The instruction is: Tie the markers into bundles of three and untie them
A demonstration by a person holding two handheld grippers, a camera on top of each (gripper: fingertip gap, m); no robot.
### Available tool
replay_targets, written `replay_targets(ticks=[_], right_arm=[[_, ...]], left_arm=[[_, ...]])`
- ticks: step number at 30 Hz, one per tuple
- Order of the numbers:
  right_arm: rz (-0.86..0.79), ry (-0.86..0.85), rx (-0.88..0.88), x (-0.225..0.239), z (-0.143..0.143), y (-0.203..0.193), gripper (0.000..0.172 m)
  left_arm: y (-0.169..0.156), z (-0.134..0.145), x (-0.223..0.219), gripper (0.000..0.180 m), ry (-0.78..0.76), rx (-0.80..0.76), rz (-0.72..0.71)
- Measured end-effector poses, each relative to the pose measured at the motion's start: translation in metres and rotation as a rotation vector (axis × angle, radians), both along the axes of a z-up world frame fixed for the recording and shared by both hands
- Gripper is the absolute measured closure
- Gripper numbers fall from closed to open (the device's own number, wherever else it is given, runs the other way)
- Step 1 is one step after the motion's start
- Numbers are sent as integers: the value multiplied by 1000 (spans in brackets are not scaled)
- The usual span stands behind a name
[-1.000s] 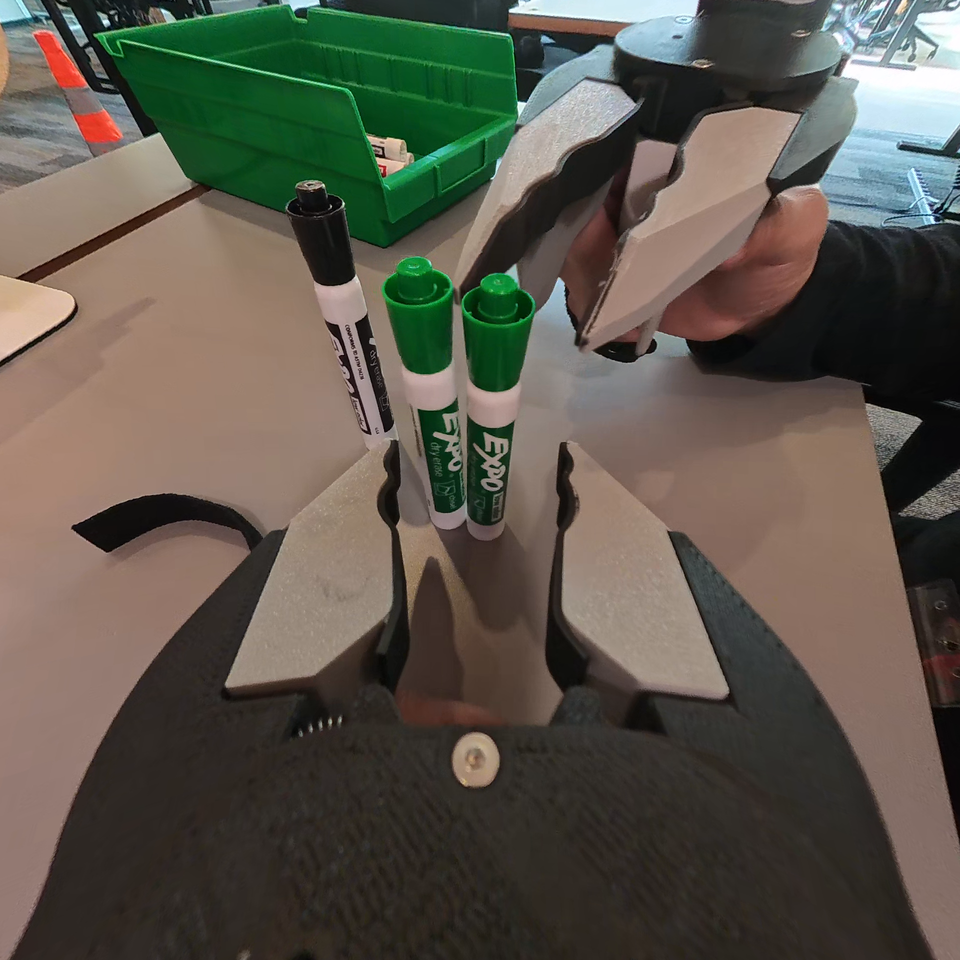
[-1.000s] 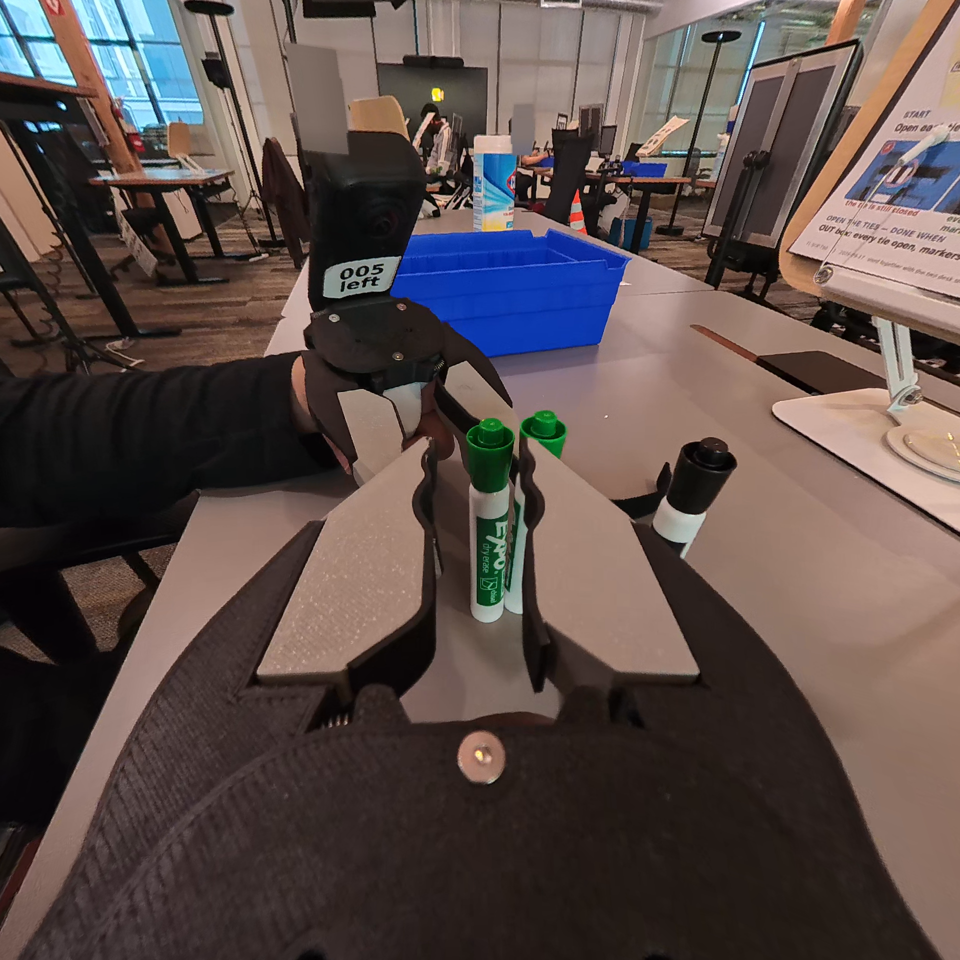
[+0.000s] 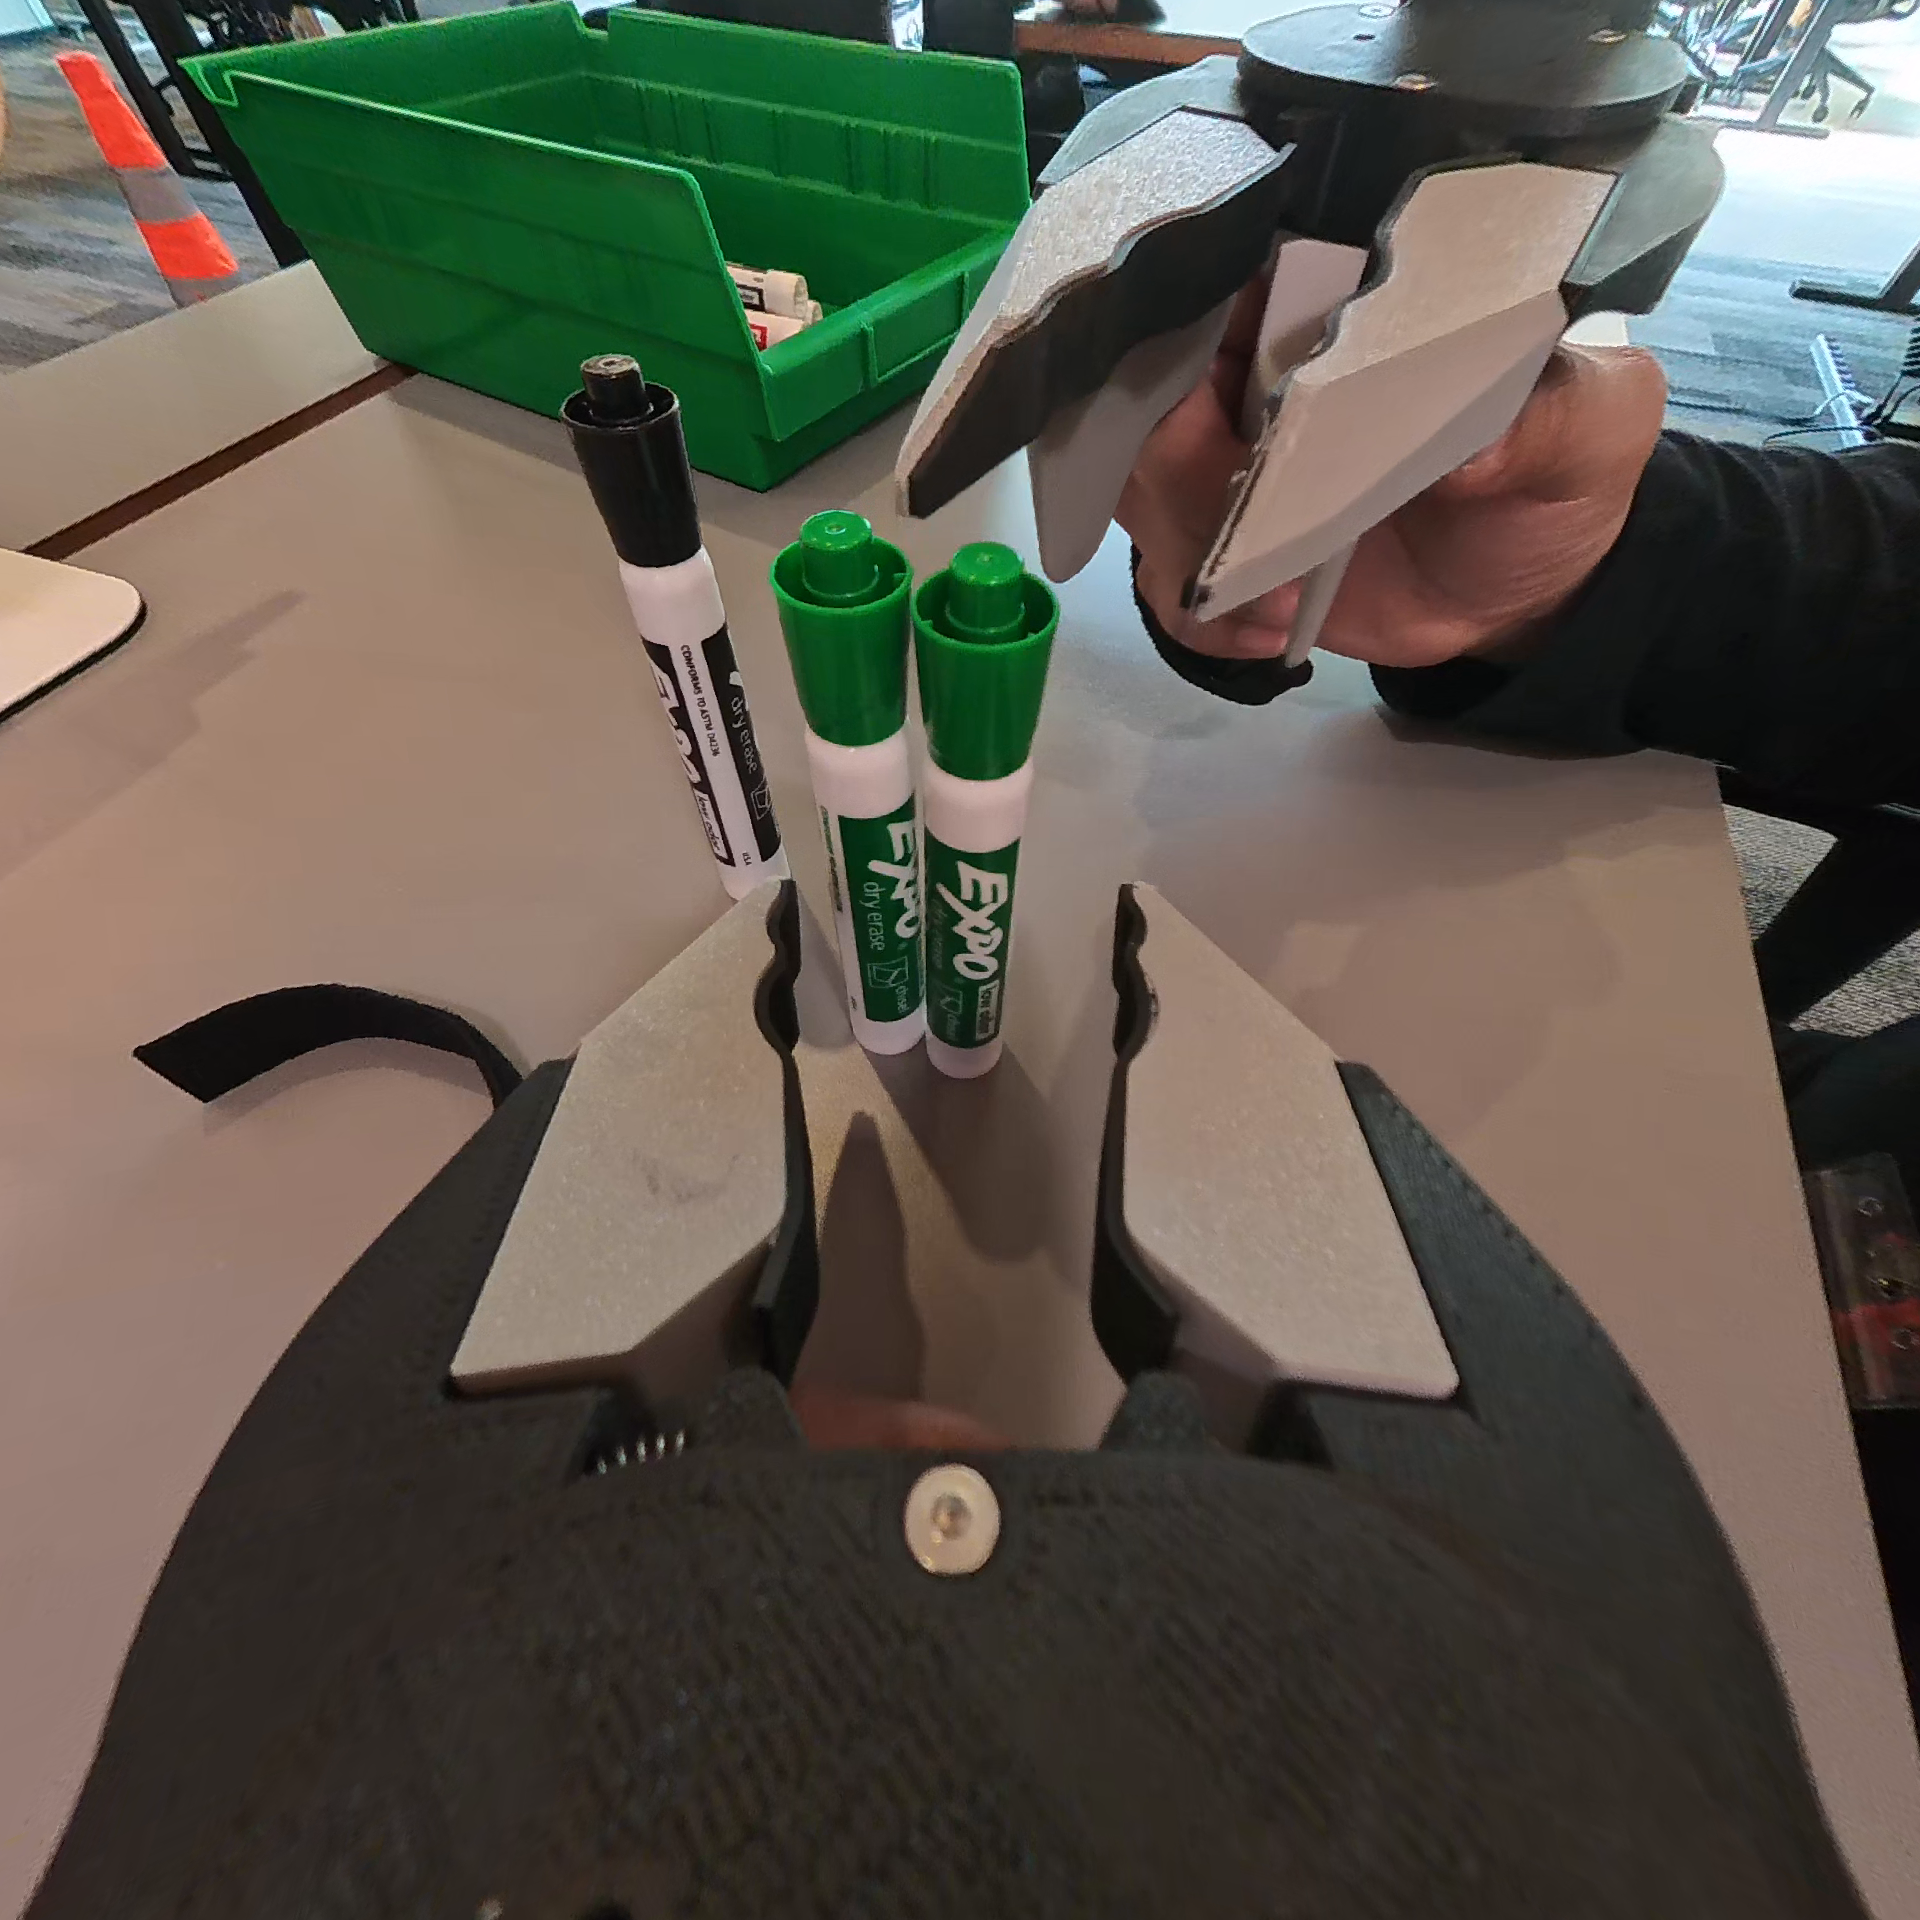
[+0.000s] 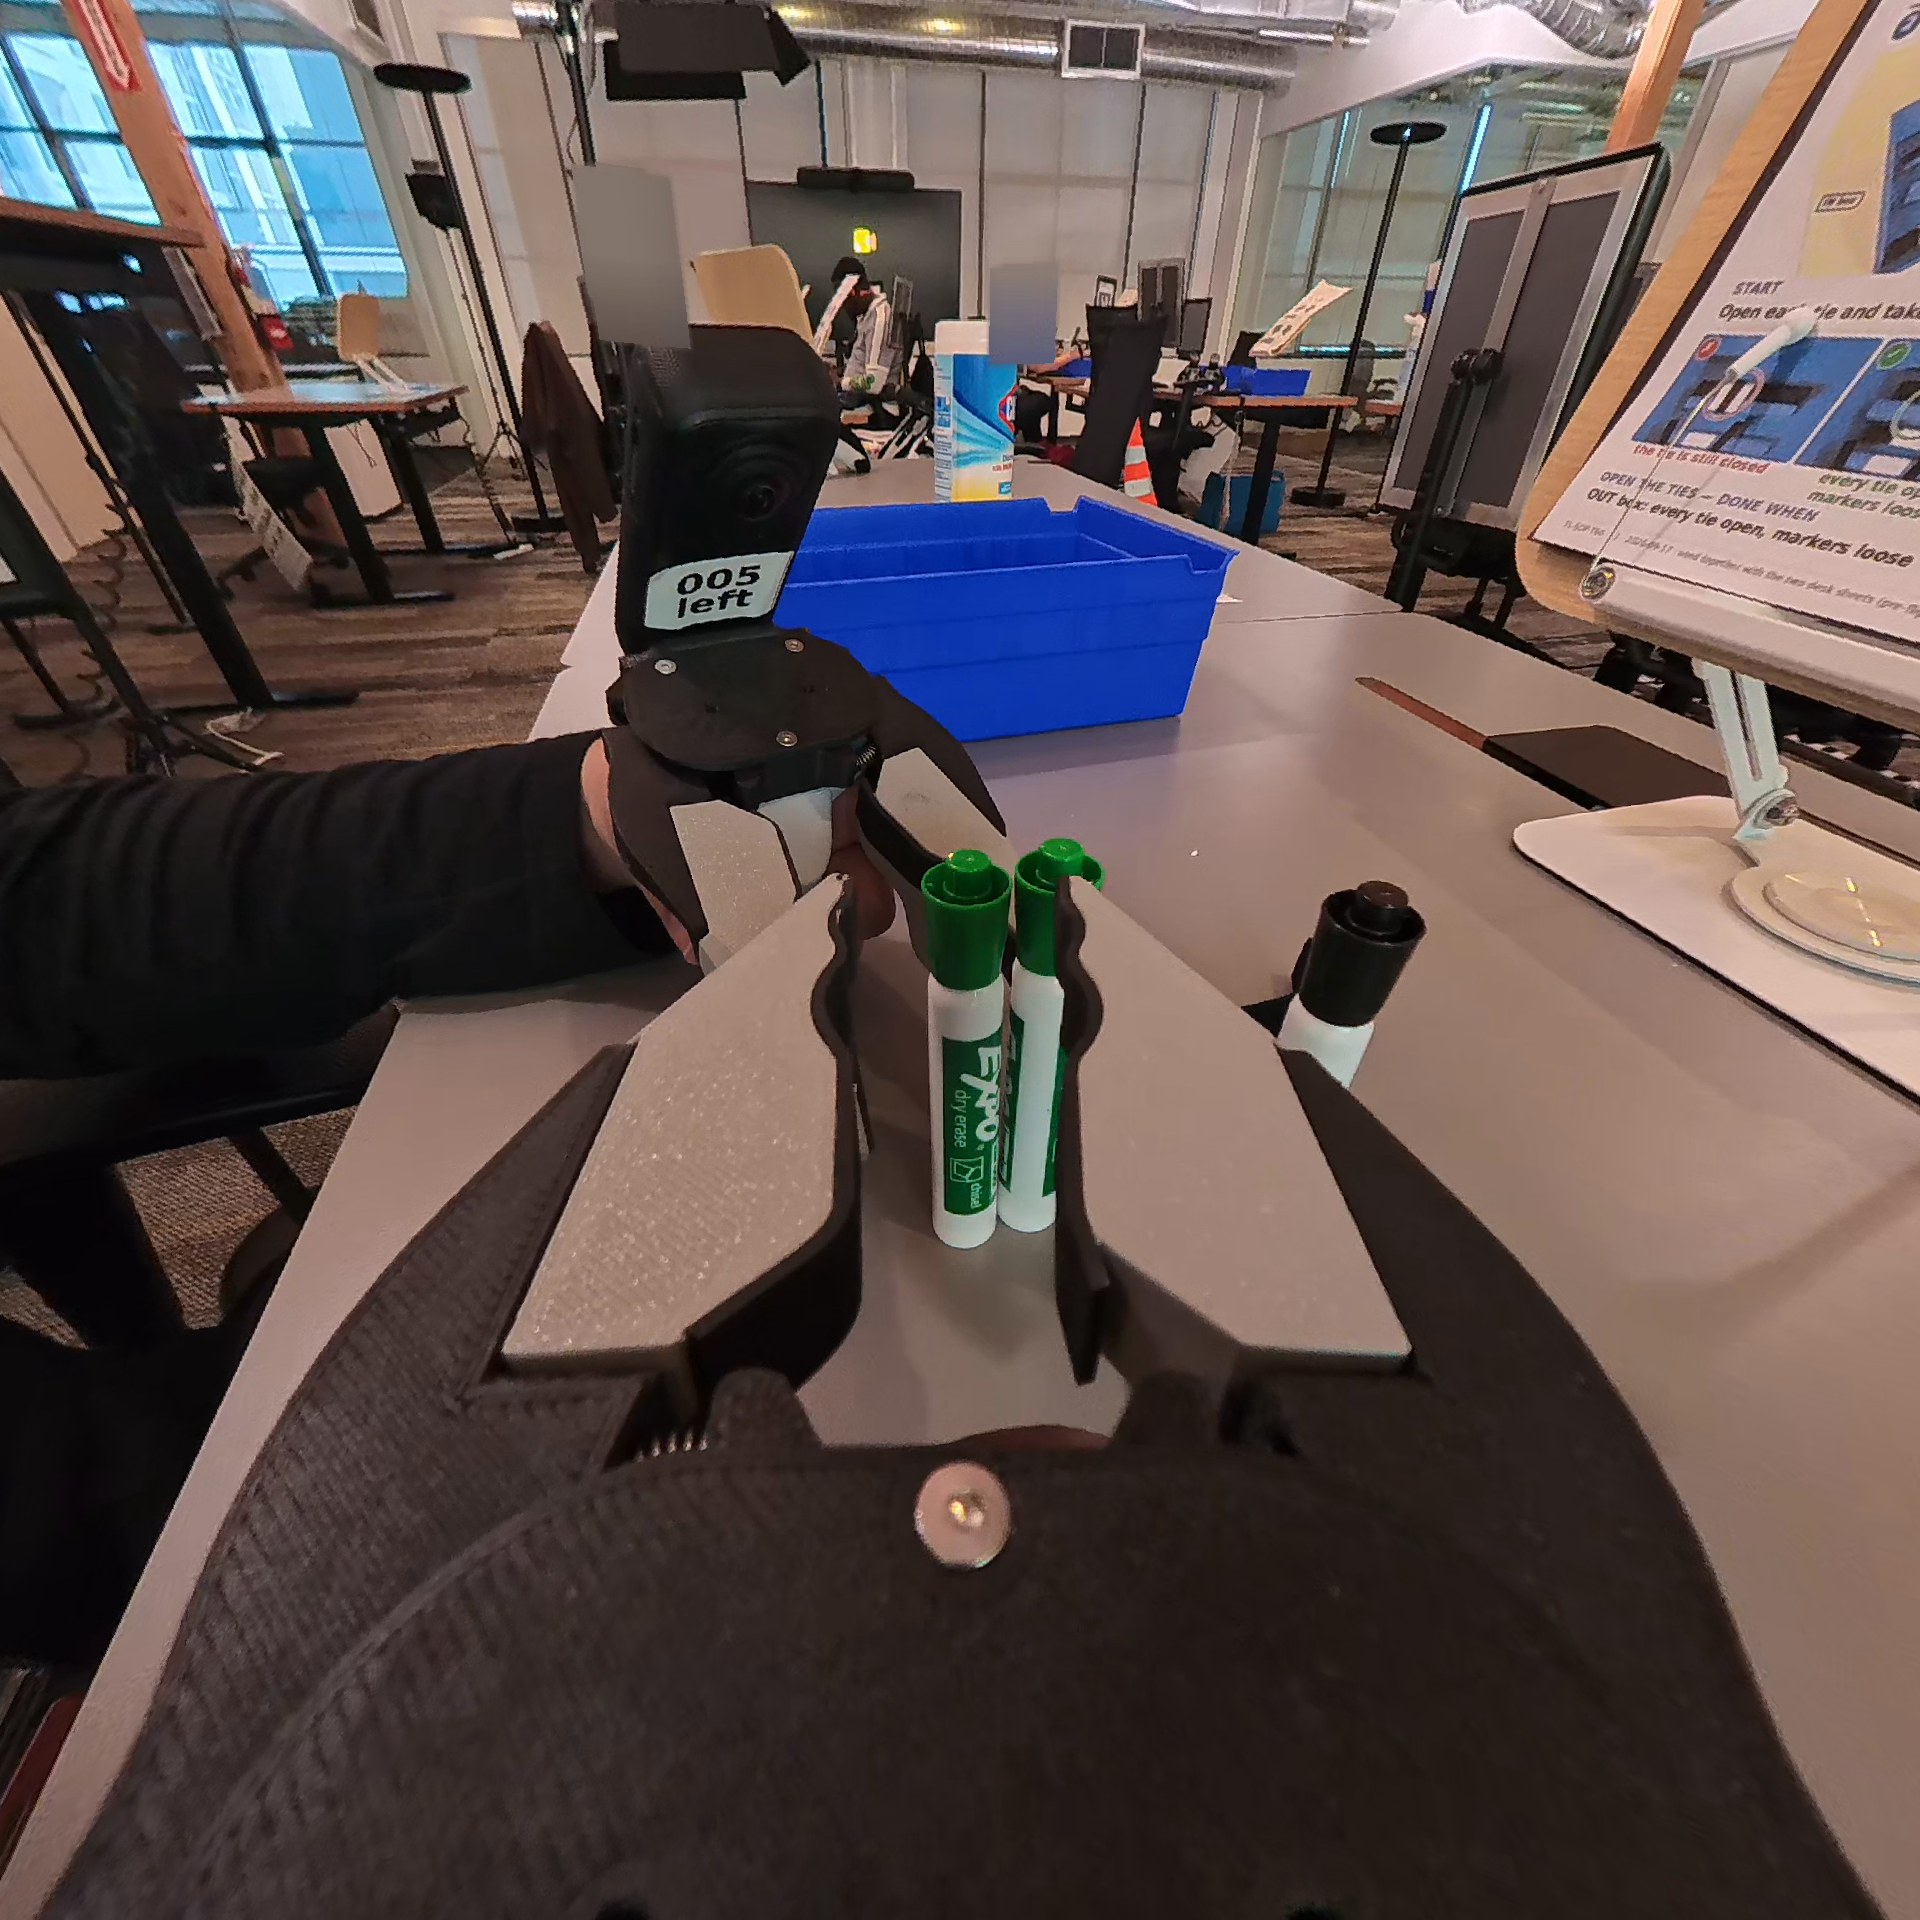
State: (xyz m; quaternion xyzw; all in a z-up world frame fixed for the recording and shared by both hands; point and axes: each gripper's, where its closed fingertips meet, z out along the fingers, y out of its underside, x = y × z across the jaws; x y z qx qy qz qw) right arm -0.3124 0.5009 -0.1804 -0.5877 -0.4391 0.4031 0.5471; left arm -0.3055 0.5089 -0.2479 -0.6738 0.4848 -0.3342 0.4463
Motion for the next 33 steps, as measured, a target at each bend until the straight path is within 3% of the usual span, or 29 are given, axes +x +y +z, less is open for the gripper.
replay_targets(ticks=[33], right_arm=[[-4, 16, -4, 2, 3, 2, 136]], left_arm=[[0, 0, 0, 122, 3, 0, 0]])
